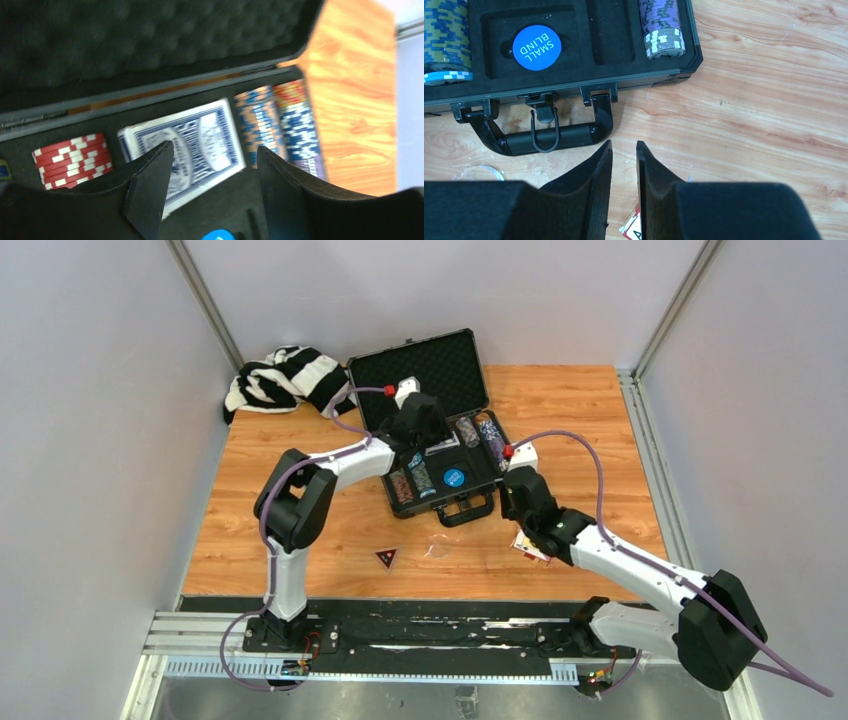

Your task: Pack up texas hold em set

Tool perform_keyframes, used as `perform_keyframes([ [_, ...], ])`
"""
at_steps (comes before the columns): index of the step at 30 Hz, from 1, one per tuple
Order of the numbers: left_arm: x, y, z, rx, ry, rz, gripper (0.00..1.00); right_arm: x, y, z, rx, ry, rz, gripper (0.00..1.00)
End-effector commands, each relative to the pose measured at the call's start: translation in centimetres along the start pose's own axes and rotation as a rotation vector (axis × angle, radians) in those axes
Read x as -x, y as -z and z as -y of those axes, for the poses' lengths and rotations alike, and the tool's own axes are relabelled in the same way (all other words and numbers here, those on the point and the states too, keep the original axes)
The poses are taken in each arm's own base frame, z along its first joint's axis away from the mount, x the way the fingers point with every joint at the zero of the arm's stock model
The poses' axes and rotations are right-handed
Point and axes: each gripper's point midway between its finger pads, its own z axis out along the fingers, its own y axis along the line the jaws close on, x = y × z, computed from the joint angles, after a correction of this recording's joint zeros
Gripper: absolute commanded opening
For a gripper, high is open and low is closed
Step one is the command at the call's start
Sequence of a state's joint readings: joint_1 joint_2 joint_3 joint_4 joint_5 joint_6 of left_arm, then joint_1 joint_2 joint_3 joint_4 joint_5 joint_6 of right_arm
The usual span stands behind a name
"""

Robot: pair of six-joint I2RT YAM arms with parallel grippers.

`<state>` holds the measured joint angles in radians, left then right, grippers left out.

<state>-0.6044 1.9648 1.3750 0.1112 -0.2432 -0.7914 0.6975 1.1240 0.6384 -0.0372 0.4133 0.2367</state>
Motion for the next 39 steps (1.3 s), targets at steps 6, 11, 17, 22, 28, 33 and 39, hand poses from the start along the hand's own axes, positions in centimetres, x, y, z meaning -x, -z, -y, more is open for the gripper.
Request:
perform_keyframes([
  [6, -5.5, -1.3, -5.5, 0.166, 0.025, -0.133, 0.66, -1.7, 0.7, 2.0, -0.055, -0.034, -0.023, 0.25],
  [11, -2.8, 0.4, -2.8, 0.064, 0.003, -0.085, 0.66, -1.6, 0.7, 1.8, -0.047, -0.040, -0.026, 0.25],
  [17, 1.3, 4.1, -1.0, 0.063, -0.011, 0.004, 0.65, -1.7, 0.5, 1.5, -0.040, -0.048, -0.033, 0.25],
  [22, 0.0, 3.5, -3.2, 0.166, -0.025, -0.033, 0.64, -1.9, 0.2, 1.3, -0.034, -0.048, -0.039, 0.26],
  [28, -3.6, 0.6, -4.3, 0.200, -0.031, -0.134, 0.64, -2.2, 0.2, 1.6, -0.047, -0.037, -0.041, 0.26],
  [33, -5.4, -1.3, -3.6, 0.158, -0.017, -0.190, 0.63, -2.4, 0.2, 1.9, -0.058, -0.035, -0.042, 0.26],
  [39, -4.6, -0.5, -3.2, 0.153, -0.050, -0.190, 0.63, -2.7, 0.1, 1.8, -0.055, -0.036, -0.053, 0.26],
])
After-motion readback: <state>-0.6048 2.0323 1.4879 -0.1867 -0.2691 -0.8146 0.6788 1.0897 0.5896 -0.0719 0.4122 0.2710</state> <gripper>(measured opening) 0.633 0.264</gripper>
